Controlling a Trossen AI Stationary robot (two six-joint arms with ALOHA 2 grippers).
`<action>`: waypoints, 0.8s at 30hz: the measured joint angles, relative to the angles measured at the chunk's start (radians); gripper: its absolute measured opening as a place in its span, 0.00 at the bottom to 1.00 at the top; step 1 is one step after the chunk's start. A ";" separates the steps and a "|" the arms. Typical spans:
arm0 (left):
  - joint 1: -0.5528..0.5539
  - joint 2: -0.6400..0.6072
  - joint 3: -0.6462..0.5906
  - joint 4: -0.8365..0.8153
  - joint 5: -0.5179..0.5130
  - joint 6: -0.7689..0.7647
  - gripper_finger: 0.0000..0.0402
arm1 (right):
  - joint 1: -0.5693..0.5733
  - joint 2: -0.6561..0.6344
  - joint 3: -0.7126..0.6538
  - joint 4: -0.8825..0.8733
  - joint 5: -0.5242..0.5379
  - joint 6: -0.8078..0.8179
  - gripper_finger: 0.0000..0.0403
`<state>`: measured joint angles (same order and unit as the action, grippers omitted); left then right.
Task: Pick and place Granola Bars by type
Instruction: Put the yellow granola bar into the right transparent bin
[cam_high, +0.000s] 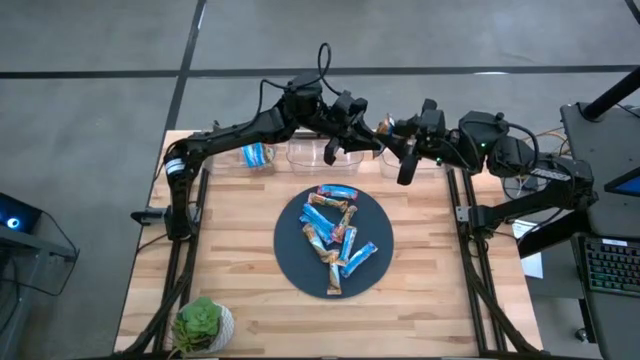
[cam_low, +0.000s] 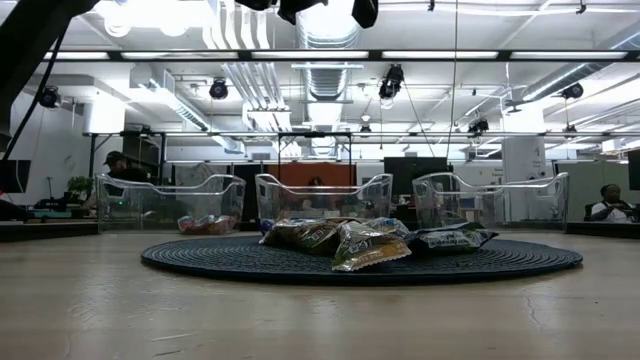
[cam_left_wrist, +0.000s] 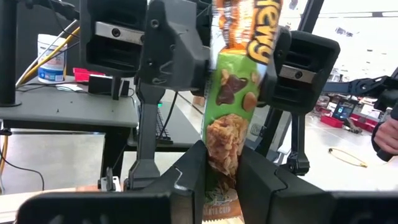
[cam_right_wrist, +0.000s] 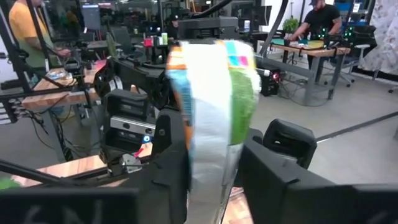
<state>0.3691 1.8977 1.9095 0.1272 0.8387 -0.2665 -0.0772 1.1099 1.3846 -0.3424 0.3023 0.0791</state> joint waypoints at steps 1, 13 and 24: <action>0.000 0.000 0.000 0.000 0.000 0.000 0.14 | 0.000 0.000 0.000 0.000 0.000 -0.006 0.25; 0.000 0.000 0.000 0.018 0.001 -0.020 0.28 | 0.000 -0.002 0.000 0.001 0.004 -0.012 0.08; 0.049 -0.004 0.000 -0.070 -0.119 0.084 0.57 | -0.001 -0.002 -0.001 -0.028 0.017 -0.012 0.07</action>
<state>0.4177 1.8937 1.9091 0.0568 0.7197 -0.1825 -0.0786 1.1080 1.3834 -0.3700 0.3191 0.0671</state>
